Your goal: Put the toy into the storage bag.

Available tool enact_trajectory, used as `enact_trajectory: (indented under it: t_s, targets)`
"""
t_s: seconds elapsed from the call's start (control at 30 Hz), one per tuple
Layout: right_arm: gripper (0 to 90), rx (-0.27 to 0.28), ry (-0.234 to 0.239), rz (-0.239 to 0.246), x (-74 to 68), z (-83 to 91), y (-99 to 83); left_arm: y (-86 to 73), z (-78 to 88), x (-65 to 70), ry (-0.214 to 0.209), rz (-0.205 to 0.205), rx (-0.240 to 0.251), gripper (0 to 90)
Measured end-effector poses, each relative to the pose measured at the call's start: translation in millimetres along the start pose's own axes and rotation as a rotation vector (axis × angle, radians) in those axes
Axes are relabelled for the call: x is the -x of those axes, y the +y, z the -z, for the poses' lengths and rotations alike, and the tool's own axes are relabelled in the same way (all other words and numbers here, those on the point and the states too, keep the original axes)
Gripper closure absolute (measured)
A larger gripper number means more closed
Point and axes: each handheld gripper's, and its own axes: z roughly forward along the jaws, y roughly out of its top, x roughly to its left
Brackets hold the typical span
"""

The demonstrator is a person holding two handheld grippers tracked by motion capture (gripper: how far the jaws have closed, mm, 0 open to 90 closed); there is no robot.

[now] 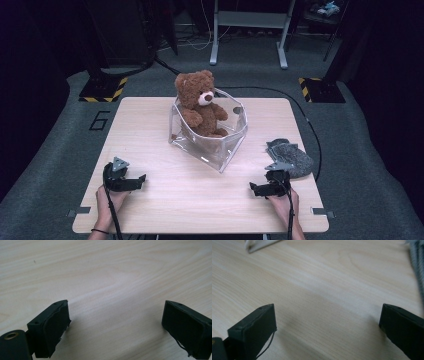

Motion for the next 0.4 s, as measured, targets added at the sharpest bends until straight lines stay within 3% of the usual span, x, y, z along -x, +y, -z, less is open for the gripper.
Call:
enact_trajectory:
  t_s: [0.03, 0.13, 0.4]
  targets:
    - [0.0, 0.016, -0.018, 0.019, -0.3, -0.8, -1.7, 0.0, 1.9, -0.4, 0.009, -0.02, -0.007, 7.1]
    - [0.0, 0.019, -0.047, 0.057, -1.9, -3.2, -3.1, 0.0, 1.3, -1.8, -0.014, 0.003, -0.017, 7.5]
    - [0.0, 0.032, -0.054, 0.054, -1.7, -4.0, -3.5, 0.3, 1.4, -1.7, -0.009, 0.001, -0.023, 7.5]
